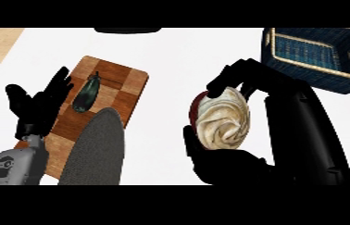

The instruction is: Pick the cupcake from the placemat and place it in the basket

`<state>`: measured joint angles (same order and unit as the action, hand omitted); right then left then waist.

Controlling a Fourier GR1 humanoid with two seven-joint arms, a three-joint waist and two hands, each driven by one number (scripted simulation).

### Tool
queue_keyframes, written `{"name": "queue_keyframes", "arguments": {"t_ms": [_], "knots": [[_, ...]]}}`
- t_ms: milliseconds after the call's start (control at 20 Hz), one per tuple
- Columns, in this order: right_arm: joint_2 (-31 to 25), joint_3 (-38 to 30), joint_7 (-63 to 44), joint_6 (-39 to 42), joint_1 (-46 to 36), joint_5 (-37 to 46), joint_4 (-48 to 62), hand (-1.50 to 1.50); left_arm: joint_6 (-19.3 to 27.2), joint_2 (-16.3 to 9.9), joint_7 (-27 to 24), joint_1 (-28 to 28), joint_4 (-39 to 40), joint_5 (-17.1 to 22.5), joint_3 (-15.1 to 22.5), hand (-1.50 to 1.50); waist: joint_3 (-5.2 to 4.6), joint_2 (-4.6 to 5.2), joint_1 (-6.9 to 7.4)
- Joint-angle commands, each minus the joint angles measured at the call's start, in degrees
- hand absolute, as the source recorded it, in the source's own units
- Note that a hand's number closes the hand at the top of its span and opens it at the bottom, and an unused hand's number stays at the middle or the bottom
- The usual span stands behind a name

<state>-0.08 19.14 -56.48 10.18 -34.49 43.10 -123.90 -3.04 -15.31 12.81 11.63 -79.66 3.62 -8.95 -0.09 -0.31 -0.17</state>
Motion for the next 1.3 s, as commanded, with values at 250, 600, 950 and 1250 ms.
{"name": "queue_keyframes", "arguments": {"t_ms": [250, 600, 950, 1250], "knots": [[-1.61, -13.69, -6.47, 4.53, -20.66, 1.01, 10.92, 1.5, -1.0, -0.21, -1.2, -0.6, -0.13, -0.23, -0.24, 0.0, 0.02, 0.22, 0.5], [-10.22, -23.76, 2.69, 1.42, -26.95, 2.32, 27.0, 1.5, -0.05, 1.11, 0.56, -0.12, -1.31, -0.61, 0.62, 0.0, 0.05, 0.49, 0.87], [-18.31, -28.89, 9.75, -0.29, -26.99, 3.2, 37.18, 1.5, -1.18, 0.56, 2.56, 1.09, -2.71, 0.79, -0.03, 0.0, 0.09, 0.41, 0.82], [-22.94, -33.33, 18.26, -2.72, -25.32, 0.26, 45.02, 1.5, -0.43, 1.03, 1.06, -2.14, -3.08, -0.6, -0.19, 0.0, 0.09, 0.38, 0.77]]}}
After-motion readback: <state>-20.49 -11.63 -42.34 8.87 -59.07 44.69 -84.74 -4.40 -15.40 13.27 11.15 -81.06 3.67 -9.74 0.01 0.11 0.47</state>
